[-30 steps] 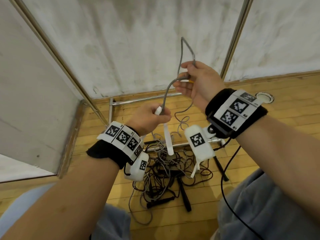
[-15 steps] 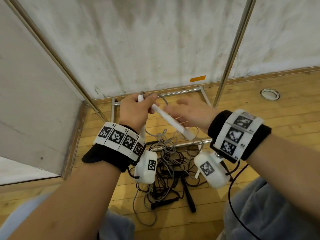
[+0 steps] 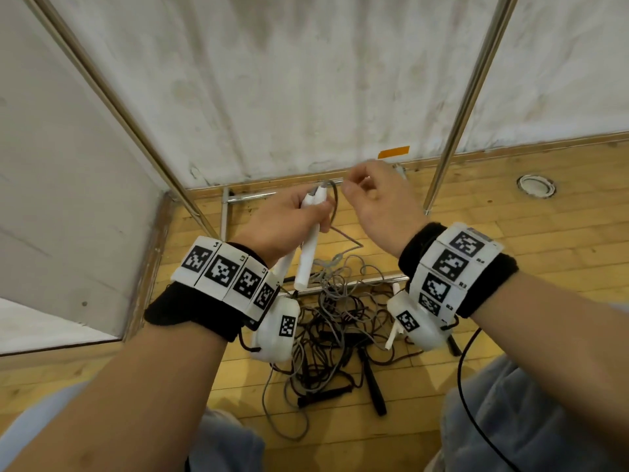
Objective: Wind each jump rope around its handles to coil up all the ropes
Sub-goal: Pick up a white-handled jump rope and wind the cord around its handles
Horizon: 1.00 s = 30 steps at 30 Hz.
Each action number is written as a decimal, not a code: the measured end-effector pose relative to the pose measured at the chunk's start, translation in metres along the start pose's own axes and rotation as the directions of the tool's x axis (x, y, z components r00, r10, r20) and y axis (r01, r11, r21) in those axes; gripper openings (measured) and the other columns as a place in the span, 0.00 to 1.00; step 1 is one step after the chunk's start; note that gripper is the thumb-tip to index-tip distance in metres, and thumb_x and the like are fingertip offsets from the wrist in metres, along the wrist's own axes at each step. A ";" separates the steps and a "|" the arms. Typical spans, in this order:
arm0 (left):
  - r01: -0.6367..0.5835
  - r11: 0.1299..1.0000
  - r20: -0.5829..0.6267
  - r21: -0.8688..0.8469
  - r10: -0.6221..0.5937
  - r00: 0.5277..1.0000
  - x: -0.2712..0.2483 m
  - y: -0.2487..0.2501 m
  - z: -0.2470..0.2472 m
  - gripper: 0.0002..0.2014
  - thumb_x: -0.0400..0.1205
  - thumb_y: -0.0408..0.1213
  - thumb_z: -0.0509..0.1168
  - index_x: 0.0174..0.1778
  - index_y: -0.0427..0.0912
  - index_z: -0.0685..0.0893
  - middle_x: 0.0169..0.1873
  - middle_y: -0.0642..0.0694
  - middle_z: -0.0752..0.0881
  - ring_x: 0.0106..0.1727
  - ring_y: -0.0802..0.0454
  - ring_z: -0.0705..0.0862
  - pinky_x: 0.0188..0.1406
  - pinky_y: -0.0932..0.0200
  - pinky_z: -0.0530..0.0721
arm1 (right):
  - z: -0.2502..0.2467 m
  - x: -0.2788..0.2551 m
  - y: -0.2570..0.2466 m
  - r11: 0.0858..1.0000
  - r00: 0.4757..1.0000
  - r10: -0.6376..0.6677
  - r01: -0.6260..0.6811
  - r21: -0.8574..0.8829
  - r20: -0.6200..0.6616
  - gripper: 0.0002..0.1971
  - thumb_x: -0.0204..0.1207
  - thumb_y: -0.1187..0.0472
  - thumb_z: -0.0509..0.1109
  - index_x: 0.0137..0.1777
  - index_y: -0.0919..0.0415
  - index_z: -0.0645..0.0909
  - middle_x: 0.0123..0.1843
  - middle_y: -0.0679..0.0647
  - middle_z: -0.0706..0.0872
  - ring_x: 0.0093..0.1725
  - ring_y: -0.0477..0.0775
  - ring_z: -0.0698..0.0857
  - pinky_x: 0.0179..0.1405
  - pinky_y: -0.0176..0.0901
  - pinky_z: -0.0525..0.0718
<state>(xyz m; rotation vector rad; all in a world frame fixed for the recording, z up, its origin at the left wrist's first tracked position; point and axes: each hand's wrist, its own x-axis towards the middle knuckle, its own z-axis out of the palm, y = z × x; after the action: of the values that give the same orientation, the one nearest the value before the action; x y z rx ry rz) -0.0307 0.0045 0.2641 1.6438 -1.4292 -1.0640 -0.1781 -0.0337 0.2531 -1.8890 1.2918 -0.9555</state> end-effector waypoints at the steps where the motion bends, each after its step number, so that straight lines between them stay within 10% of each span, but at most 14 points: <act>1: -0.001 0.999 0.054 0.044 -0.001 0.999 -0.001 0.002 -0.002 0.09 0.81 0.33 0.64 0.36 0.46 0.84 0.34 0.50 0.86 0.40 0.54 0.81 0.45 0.54 0.76 | -0.001 0.003 0.000 0.997 0.999 0.026 -0.029 0.068 0.042 0.10 0.83 0.55 0.60 0.58 0.57 0.77 0.52 0.46 0.80 0.53 0.45 0.78 0.51 0.36 0.71; 6: -0.039 0.975 0.185 0.219 -0.003 0.983 -0.008 0.012 -0.012 0.08 0.78 0.29 0.66 0.39 0.48 0.84 0.34 0.52 0.86 0.41 0.54 0.83 0.50 0.55 0.80 | -0.001 0.013 0.003 0.970 0.930 0.121 -0.185 0.158 0.348 0.21 0.83 0.44 0.54 0.55 0.59 0.80 0.52 0.52 0.85 0.61 0.59 0.81 0.69 0.59 0.72; 11: -0.074 0.956 0.184 0.285 0.021 0.983 -0.011 0.015 -0.019 0.04 0.79 0.28 0.67 0.44 0.39 0.85 0.37 0.50 0.86 0.42 0.54 0.83 0.43 0.62 0.80 | -0.006 0.015 -0.001 0.908 0.841 0.058 -0.268 0.322 0.537 0.22 0.82 0.43 0.57 0.34 0.58 0.75 0.26 0.50 0.75 0.27 0.52 0.76 0.40 0.46 0.81; 16: -0.087 0.948 0.104 0.305 0.058 0.993 -0.010 0.011 -0.020 0.08 0.79 0.37 0.70 0.45 0.35 0.85 0.43 0.40 0.89 0.44 0.46 0.85 0.47 0.52 0.79 | -0.015 0.018 -0.008 0.890 0.859 0.039 -0.262 0.373 0.511 0.21 0.81 0.48 0.64 0.26 0.53 0.71 0.22 0.45 0.64 0.20 0.46 0.64 0.36 0.47 0.79; 22: -0.118 0.985 0.089 0.125 0.107 0.990 -0.011 0.009 -0.019 0.07 0.83 0.45 0.65 0.42 0.48 0.84 0.32 0.57 0.88 0.34 0.63 0.85 0.34 0.72 0.79 | -0.024 0.017 -0.020 0.809 0.926 0.071 -0.271 0.521 0.370 0.21 0.83 0.48 0.59 0.29 0.55 0.67 0.21 0.45 0.64 0.19 0.47 0.62 0.29 0.41 0.72; 27: -0.079 0.997 0.235 0.021 0.072 0.969 -0.014 0.008 -0.025 0.07 0.79 0.39 0.70 0.52 0.46 0.83 0.37 0.48 0.91 0.43 0.46 0.90 0.47 0.53 0.87 | -0.026 0.009 -0.031 0.745 0.964 0.111 -0.241 0.623 0.240 0.21 0.83 0.48 0.59 0.30 0.56 0.68 0.22 0.45 0.61 0.19 0.45 0.60 0.26 0.40 0.68; 30: -0.040 0.999 0.274 -0.028 0.046 0.961 -0.020 0.008 -0.026 0.06 0.82 0.39 0.67 0.54 0.48 0.81 0.38 0.47 0.92 0.43 0.45 0.91 0.37 0.56 0.87 | -0.029 0.009 -0.036 0.722 0.977 0.134 -0.212 0.658 0.167 0.20 0.84 0.50 0.59 0.30 0.57 0.70 0.21 0.45 0.63 0.19 0.44 0.61 0.24 0.39 0.66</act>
<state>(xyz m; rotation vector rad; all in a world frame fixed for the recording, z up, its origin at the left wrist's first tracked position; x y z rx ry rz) -0.0111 0.0234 0.2849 1.4851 -1.6152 -1.3183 -0.1836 -0.0340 0.3001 -1.2036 0.8613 -1.0252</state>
